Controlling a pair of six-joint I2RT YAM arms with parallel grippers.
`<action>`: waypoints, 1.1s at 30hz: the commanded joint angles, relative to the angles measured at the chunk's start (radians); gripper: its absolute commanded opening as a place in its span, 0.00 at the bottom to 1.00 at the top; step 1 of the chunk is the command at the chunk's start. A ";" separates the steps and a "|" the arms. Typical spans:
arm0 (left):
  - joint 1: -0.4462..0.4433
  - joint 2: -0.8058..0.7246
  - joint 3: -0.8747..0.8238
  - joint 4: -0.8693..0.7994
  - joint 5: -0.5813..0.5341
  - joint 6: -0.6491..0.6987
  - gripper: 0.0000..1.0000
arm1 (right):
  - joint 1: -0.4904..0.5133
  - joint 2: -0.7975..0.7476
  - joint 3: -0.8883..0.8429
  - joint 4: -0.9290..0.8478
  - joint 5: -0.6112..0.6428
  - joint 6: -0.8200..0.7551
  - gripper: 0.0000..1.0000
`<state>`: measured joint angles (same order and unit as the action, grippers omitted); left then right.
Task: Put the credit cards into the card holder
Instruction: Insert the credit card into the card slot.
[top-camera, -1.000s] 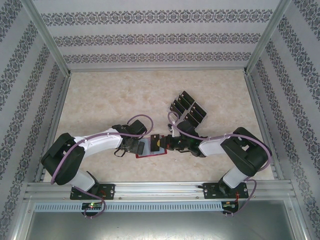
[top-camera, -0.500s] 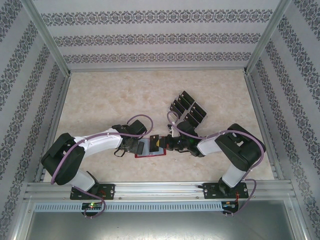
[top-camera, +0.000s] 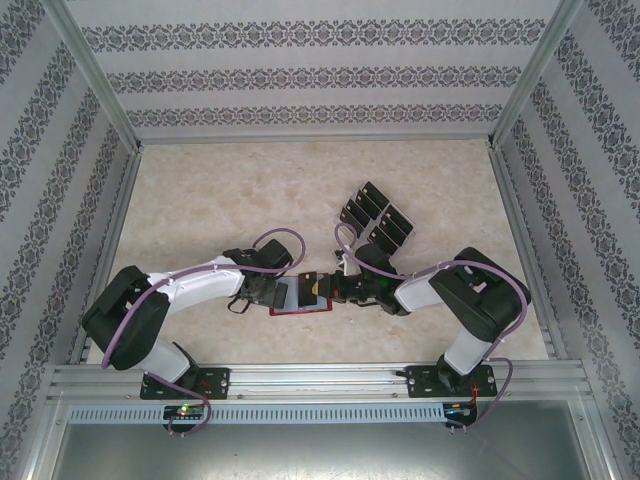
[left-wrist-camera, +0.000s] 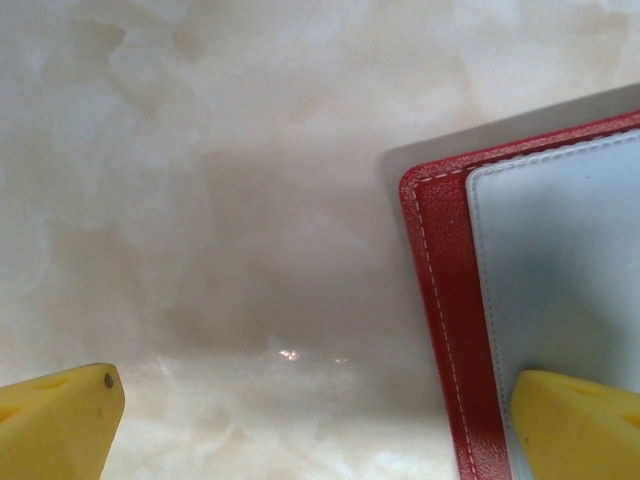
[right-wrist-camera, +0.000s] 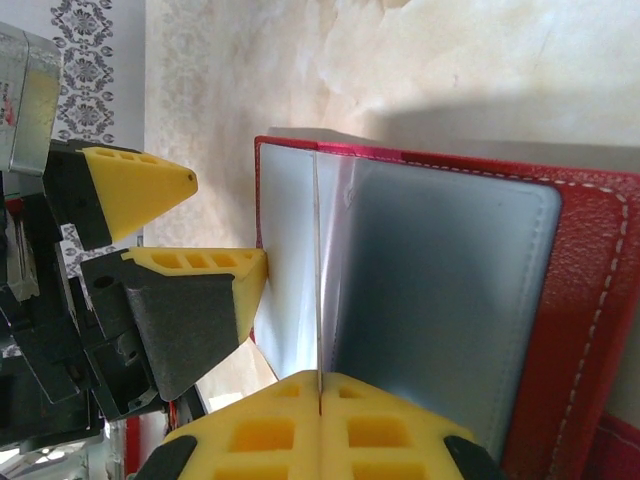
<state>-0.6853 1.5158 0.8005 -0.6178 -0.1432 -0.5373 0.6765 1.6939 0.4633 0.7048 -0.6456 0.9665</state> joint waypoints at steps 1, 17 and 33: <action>0.027 0.007 -0.027 -0.083 -0.051 0.018 1.00 | 0.009 0.024 -0.008 0.054 -0.033 0.014 0.00; 0.033 0.026 -0.026 -0.080 -0.036 0.020 1.00 | 0.017 0.077 -0.009 0.161 -0.068 0.088 0.00; 0.033 0.024 -0.031 -0.080 -0.030 0.017 1.00 | 0.016 0.120 -0.041 0.217 -0.035 0.122 0.00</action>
<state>-0.6670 1.5158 0.8005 -0.6186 -0.1390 -0.5369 0.6853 1.8095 0.4477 0.8886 -0.6964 1.0878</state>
